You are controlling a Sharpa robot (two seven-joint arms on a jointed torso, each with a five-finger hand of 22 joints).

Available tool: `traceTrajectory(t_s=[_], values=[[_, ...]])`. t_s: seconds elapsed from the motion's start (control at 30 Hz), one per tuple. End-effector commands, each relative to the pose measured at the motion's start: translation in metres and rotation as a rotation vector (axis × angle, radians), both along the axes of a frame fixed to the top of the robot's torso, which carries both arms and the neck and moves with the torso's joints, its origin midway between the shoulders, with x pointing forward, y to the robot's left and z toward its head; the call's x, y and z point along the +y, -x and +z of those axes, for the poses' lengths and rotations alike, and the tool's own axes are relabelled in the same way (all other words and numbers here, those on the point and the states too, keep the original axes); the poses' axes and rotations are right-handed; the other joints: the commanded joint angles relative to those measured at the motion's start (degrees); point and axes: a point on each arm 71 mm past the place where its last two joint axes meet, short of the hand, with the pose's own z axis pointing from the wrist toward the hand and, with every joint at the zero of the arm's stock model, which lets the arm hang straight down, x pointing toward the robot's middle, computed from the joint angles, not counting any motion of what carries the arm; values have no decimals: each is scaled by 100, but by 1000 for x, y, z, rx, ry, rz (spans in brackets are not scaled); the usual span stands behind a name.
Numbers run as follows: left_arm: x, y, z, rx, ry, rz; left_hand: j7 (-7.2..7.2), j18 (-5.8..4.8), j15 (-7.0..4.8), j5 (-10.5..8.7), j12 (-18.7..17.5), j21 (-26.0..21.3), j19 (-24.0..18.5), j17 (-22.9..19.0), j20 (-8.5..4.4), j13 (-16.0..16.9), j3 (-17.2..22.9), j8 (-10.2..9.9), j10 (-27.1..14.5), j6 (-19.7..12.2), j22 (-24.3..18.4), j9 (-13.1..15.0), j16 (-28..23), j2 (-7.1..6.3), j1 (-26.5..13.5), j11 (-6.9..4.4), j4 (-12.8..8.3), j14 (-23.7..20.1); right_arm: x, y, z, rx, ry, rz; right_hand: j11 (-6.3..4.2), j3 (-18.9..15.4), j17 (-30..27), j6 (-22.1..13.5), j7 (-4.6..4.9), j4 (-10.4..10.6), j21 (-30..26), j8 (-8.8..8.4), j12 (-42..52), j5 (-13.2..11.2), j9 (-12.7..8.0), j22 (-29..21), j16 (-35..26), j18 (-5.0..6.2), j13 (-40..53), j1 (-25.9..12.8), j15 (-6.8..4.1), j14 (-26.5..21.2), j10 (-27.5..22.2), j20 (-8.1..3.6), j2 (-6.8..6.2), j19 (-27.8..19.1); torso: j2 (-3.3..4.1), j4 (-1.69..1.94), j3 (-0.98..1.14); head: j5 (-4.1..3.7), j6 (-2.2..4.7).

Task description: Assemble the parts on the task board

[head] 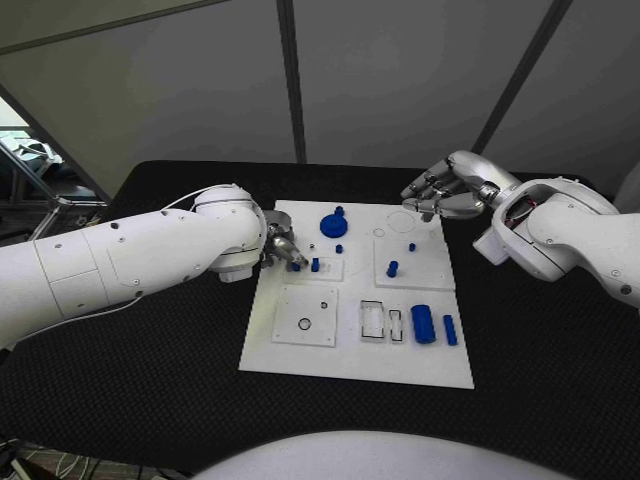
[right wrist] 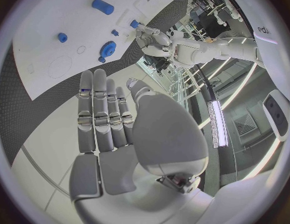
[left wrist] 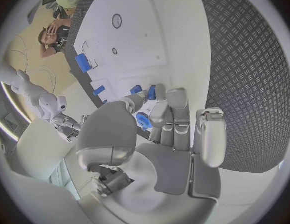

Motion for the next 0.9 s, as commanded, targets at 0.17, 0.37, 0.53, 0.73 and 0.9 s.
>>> traceTrajectory(t_s=[0.17, 0.37, 0.53, 0.73, 0.9], values=[[-1, 2, -2, 14, -4, 4, -15, -358, -30, -5, 17, 22, 540, 8, -48, -1, -125, 29, 21, 46, 1390, 11, -3, 3, -100, -34, 54, 19, 1, 0, 2, -6, -1, 8, 9, 36, 9, 22, 23, -5, -32, -24, -16, 32, 5, -5, -35, 22, -9, 22, 6, 34, 21, 9, 15, 46, 1, 1, -1, -5, 1], [1, 0, -2, 2, -2, 23, 1, -357, -22, -8, 12, 16, 538, 8, -46, -8, -370, 31, 16, 50, 1386, 10, -6, -54, -295, -21, 228, 19, 1, 0, 2, -6, -1, 7, 10, 35, 11, 21, 24, -2, -35, -25, -16, 35, 5, -7, -39, 21, -11, 15, 7, 35, 20, 9, 14, 49, 2, -1, -1, -4, 4], [5, -1, -1, -8, 1, 40, 7, -356, -17, 2, 10, 14, 538, 8, -40, -16, -775, 35, 9, 54, 1386, 10, -8, -152, -423, -14, 389, 20, 0, 0, 2, -6, 0, 6, 10, 35, 11, 21, 24, -2, -35, -25, -16, 35, 5, -7, -39, 21, -11, 15, 7, 35, 20, 9, 14, 49, 1, 1, 1, 3, 7], [8, -3, 3, -27, 15, 55, -3, -354, -22, 12, -4, 5, 534, 10, -42, -39, -1092, 63, -7, 48, 1380, 24, -9, -107, -361, -19, 509, 21, -1, 0, 2, -7, 0, 4, 10, 35, 11, 21, 24, -2, -35, -25, -16, 35, 5, -7, -39, 21, -11, 15, 7, 35, 20, 9, 14, 49, 2, 4, -4, 0, 11], [9, -4, 8, -52, 34, 71, 0, -350, -21, 12, -22, -9, 528, 10, -43, -66, -1368, 83, -29, 14, 1370, 34, -13, -70, -332, -17, 660, 20, -1, 0, 2, -7, 3, 2, 12, 32, 12, 17, 26, 3, -40, -27, -18, 37, 4, -10, -44, 20, -14, 8, 9, 34, 18, 10, 10, 50, 2, -2, 0, 15, 12]])
